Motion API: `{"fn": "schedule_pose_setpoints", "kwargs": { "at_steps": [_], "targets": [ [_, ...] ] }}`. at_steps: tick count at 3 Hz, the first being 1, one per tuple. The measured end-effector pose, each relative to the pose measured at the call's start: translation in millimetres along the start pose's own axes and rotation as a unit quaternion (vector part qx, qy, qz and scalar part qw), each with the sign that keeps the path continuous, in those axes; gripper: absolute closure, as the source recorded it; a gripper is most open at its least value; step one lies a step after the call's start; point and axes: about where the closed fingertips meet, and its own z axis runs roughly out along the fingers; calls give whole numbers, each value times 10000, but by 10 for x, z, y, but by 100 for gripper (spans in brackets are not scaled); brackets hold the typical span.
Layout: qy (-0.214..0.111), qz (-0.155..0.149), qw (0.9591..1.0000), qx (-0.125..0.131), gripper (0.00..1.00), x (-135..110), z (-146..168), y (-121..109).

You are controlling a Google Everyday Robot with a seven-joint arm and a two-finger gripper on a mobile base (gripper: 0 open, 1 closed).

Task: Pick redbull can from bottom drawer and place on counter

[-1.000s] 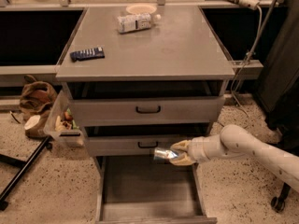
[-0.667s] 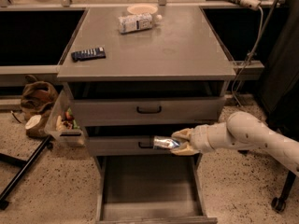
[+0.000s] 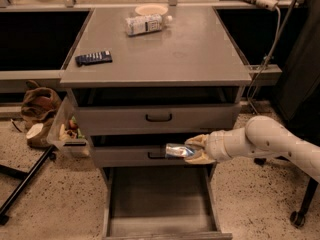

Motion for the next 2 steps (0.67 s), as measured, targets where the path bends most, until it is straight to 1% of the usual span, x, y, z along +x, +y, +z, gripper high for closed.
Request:
{"fn": "schedule_pose_setpoints", "kwargs": {
  "at_steps": [1,2],
  "targets": [
    [-146,-400,9989,211,100,-615,-597,1],
    [-233,-1109,9923,494,100,-1513,-1201,-137]
  ]
}}
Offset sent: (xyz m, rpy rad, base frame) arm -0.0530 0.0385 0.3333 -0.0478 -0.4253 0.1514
